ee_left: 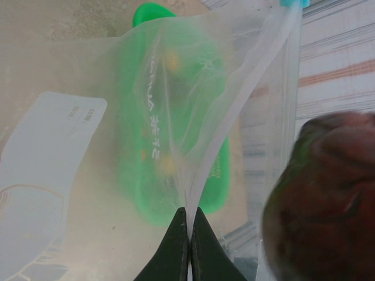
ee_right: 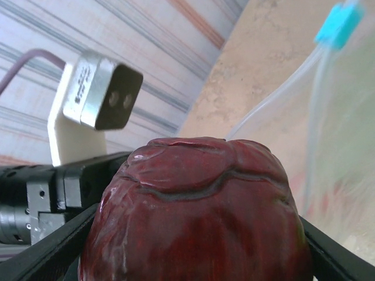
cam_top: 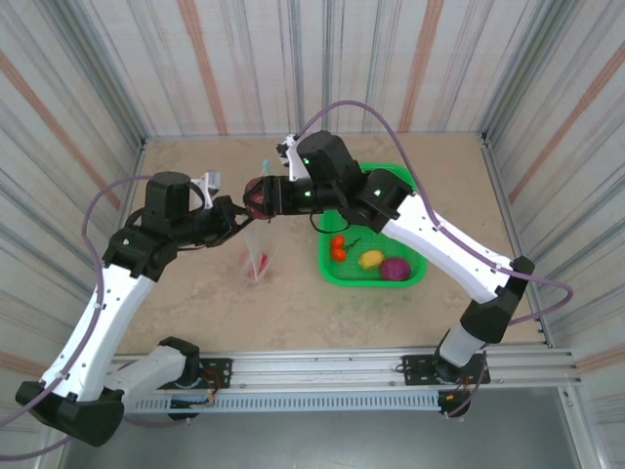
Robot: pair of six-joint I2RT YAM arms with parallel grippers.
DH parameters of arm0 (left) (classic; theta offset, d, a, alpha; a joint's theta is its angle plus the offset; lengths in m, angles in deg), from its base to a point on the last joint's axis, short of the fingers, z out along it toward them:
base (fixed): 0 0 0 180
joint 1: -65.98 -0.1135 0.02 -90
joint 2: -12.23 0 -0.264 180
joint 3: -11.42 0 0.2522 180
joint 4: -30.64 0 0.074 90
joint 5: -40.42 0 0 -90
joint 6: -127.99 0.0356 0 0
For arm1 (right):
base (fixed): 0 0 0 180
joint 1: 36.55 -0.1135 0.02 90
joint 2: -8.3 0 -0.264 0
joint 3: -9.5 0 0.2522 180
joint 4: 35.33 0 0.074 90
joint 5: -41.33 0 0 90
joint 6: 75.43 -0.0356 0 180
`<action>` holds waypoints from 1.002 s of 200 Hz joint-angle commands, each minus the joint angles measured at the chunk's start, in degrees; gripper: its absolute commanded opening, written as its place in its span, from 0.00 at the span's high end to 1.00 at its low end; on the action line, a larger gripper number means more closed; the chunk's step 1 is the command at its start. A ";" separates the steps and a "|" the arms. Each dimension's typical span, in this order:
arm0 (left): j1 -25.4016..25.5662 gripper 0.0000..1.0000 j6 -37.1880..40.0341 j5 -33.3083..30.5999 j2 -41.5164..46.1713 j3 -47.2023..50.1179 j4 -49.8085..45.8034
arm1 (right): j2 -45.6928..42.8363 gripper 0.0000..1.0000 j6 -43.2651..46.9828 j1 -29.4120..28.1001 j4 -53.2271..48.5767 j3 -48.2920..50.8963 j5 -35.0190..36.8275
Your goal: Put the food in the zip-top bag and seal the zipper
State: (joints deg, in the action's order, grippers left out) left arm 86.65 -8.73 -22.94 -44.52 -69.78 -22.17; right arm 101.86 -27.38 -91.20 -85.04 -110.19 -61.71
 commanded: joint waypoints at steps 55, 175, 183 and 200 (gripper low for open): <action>0.25 1.00 1.50 -2.64 -0.03 -4.38 -0.68 | 2.67 0.31 2.31 -2.81 -11.15 -1.12 15.71; 0.25 1.00 2.50 -2.42 -0.27 -7.09 -1.55 | 11.31 0.20 12.07 -6.93 -28.60 -15.80 34.77; 0.25 1.00 2.13 -2.26 -0.16 -6.43 -1.10 | 11.39 0.18 12.31 -7.19 -28.29 -15.80 34.51; 0.25 1.00 1.66 -2.18 0.06 -5.36 -0.43 | 11.33 0.12 12.55 -7.40 -27.87 -15.75 34.09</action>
State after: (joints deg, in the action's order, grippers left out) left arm 86.65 -6.83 -25.59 -44.87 -76.69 -23.57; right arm 112.72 -16.39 -98.09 -110.83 -124.79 -28.95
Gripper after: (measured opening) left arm 0.049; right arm 0.852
